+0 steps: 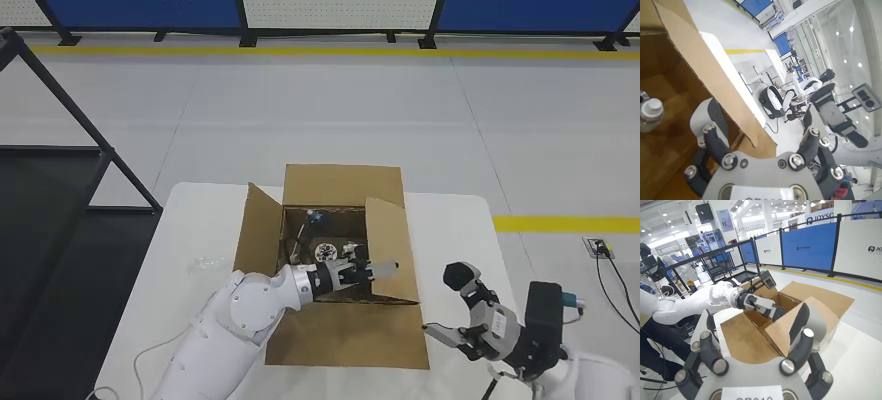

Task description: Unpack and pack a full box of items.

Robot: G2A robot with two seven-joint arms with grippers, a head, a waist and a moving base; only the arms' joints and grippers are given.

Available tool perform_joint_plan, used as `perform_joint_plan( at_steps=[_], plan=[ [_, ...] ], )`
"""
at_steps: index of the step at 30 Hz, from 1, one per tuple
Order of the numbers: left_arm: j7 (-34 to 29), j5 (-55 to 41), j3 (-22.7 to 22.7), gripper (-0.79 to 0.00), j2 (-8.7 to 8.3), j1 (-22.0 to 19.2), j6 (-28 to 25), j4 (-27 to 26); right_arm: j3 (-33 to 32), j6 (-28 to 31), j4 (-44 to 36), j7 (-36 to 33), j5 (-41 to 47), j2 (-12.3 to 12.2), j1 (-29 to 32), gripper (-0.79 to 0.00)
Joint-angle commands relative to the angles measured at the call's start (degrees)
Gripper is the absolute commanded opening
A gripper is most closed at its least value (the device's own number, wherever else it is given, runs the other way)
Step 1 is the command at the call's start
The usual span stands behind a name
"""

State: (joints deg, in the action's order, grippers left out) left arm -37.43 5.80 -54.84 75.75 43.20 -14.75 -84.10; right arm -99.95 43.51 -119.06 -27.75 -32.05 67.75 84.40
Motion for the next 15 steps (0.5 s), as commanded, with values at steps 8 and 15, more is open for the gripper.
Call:
perform_joint_plan(
  at_steps=[8, 15],
  plan=[
    [2.4, -0.1, 2.1, 0.000, 1.07, -2.0, 0.7, -0.4, -1.8, -0.6, 12.6, -16.2, 11.0, -2.2, -4.0, 0.000],
    [2.7, 0.3, 4.4, 0.000, 2.15, -4.6, 1.4, 0.7, 1.1, -1.5, 22.3, -23.6, 16.0, -3.4, -9.4, 0.000]
  ],
)
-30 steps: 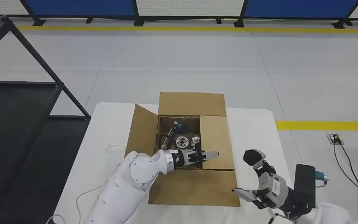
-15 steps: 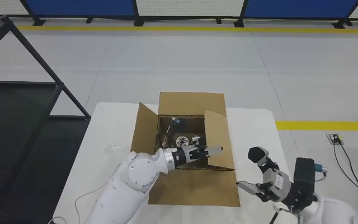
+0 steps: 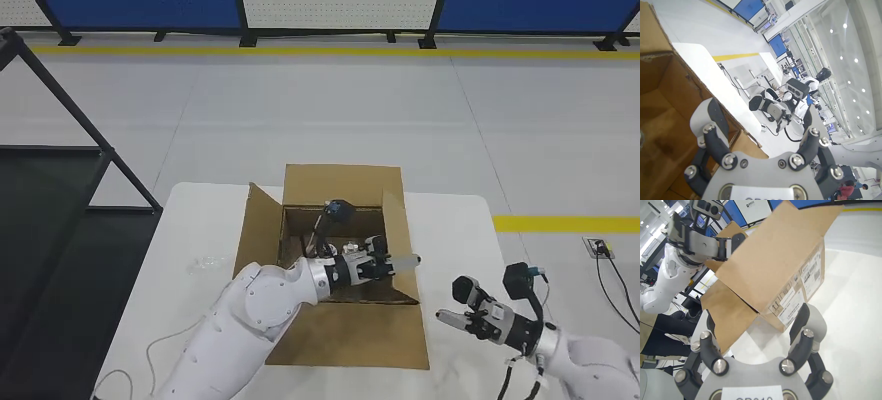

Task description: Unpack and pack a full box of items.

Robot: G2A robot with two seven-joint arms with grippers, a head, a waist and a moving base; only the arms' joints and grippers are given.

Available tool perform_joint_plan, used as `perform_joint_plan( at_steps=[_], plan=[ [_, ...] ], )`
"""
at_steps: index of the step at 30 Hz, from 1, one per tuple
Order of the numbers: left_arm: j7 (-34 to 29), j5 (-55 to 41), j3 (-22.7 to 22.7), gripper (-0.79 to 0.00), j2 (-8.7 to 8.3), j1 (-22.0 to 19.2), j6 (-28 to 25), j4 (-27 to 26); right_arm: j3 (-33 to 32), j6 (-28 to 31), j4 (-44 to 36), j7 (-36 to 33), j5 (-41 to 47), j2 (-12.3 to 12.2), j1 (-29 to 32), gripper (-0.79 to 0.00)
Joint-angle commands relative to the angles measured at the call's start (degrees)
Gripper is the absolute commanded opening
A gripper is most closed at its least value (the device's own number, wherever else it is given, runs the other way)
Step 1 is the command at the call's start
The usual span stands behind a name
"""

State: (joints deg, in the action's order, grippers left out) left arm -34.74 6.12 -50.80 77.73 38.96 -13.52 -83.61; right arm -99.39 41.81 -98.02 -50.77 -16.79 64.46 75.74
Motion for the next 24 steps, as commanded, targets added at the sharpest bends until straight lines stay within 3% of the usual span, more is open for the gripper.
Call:
perform_joint_plan(
  at_steps=[1, 12, 24],
  plan=[
    [0.1, 0.0, 0.7, 0.000, 0.34, -0.8, 0.3, 0.5, 1.2, 0.4, 2.4, -1.1, 1.5, -0.2, -1.4, 0.000],
    [0.0, 0.6, 3.8, 0.000, 2.00, -3.8, 1.2, 3.6, 8.4, 4.8, 10.6, -6.4, 7.8, -1.2, -7.1, 0.000],
    [0.4, 0.8, 5.2, 0.000, 3.44, -5.7, 1.2, 6.1, 14.3, 6.7, 10.9, -5.0, 8.1, -1.8, -8.8, 0.000]
  ],
)
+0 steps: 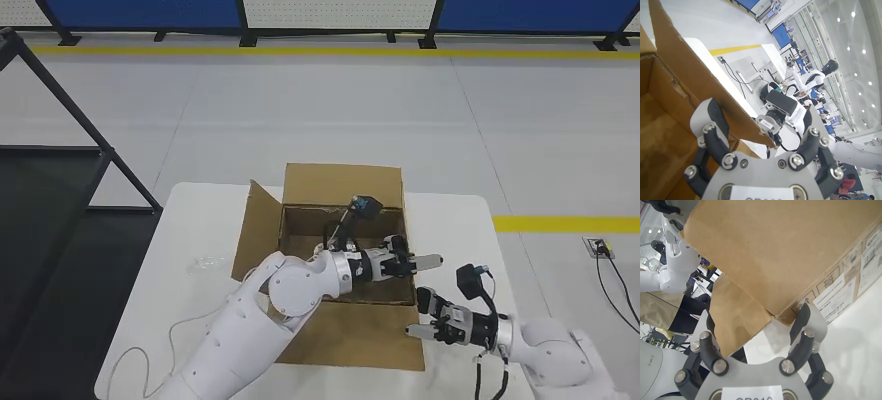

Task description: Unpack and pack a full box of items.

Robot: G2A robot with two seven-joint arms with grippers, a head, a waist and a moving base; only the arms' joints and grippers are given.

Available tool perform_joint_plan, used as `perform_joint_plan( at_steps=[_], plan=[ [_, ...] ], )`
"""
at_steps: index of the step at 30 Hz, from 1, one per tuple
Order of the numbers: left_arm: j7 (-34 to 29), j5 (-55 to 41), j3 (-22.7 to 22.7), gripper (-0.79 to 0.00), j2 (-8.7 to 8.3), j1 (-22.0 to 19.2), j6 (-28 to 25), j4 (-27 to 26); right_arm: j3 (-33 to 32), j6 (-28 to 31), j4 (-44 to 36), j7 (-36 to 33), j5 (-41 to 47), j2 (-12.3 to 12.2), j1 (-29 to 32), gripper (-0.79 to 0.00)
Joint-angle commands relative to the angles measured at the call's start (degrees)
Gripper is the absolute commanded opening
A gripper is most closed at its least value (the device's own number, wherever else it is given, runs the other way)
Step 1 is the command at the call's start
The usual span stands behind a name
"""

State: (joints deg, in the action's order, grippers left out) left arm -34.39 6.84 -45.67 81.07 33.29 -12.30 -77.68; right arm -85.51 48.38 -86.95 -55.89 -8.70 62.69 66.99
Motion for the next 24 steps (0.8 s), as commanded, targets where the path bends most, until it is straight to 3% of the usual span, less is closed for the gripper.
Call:
perform_joint_plan(
  at_steps=[1, 13, 18, 24],
  plan=[
    [0.0, 0.1, 0.2, 0.000, 0.20, -0.1, -0.1, 0.2, 0.8, 0.3, -0.3, 0.3, 0.1, -0.1, 0.0, 0.000],
    [1.1, 0.5, 1.1, 0.000, 1.37, -0.2, -0.6, 1.0, 0.8, 2.2, -2.0, 2.9, 0.3, -1.7, 1.2, 0.000],
    [1.7, 0.7, 1.4, 0.000, 1.89, -0.2, -0.9, 1.4, -3.8, 2.9, -4.7, 6.7, -0.2, -2.5, 4.1, 0.000],
    [3.6, 1.1, 2.6, 0.000, 2.82, -0.2, -1.0, 2.7, -12.8, 4.8, -11.7, 11.2, -0.4, -3.7, 11.9, 0.000]
  ],
)
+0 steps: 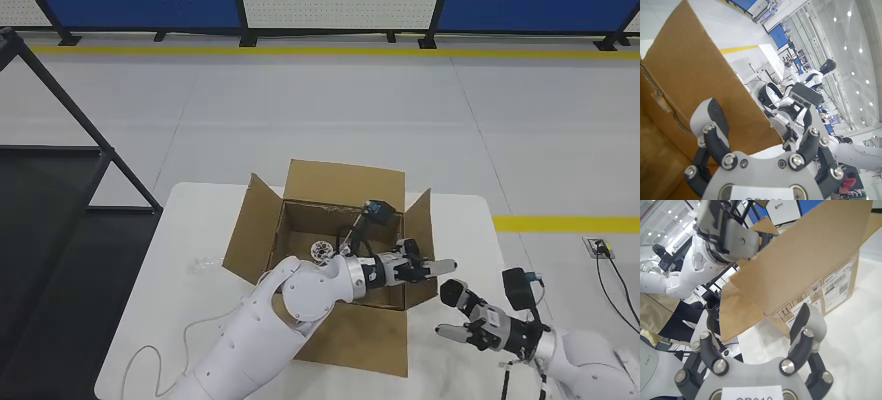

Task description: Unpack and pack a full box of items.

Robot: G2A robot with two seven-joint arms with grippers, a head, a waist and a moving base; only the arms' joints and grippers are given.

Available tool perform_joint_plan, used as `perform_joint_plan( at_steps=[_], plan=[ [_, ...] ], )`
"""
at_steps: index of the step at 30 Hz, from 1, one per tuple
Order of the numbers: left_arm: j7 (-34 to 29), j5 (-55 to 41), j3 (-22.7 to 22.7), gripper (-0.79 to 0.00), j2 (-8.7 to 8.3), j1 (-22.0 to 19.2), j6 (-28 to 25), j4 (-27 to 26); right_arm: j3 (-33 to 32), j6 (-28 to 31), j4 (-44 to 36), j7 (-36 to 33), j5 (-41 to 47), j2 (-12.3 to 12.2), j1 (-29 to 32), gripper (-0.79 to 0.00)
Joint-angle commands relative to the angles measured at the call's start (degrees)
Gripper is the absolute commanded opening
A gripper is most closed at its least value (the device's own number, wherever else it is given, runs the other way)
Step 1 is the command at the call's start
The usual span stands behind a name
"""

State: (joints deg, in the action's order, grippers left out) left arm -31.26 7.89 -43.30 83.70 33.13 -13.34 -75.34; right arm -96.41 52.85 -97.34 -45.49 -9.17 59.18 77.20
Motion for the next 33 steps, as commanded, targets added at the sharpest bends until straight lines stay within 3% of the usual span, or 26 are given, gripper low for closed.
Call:
perform_joint_plan(
  at_steps=[1, 7, 15, 26, 33],
  plan=[
    [1.3, 0.0, 0.4, 0.000, 0.40, 0.0, 0.1, 0.7, -3.5, 0.8, -2.5, 1.6, 0.2, -0.3, 3.2, 0.000],
    [4.9, -0.2, 2.2, 0.000, 1.88, -0.3, -0.4, 2.9, -11.5, 4.0, -8.2, 6.4, 3.4, -0.8, 12.2, 0.000],
    [7.6, -4.9, 3.6, 0.000, 4.10, -0.8, -1.6, 6.5, -11.9, 4.2, -8.4, 6.7, 3.7, -0.8, 12.6, 0.000],
    [7.6, -4.9, 3.6, 0.000, 4.10, -0.8, -1.6, 6.5, -10.6, 3.5, -11.4, 7.7, 5.2, -1.2, 13.7, 0.000],
    [8.4, -2.4, 3.2, 0.000, 4.15, 1.1, 0.2, 4.7, -9.7, 2.4, -11.8, -0.3, 11.8, -2.9, 12.6, 0.000]
  ],
)
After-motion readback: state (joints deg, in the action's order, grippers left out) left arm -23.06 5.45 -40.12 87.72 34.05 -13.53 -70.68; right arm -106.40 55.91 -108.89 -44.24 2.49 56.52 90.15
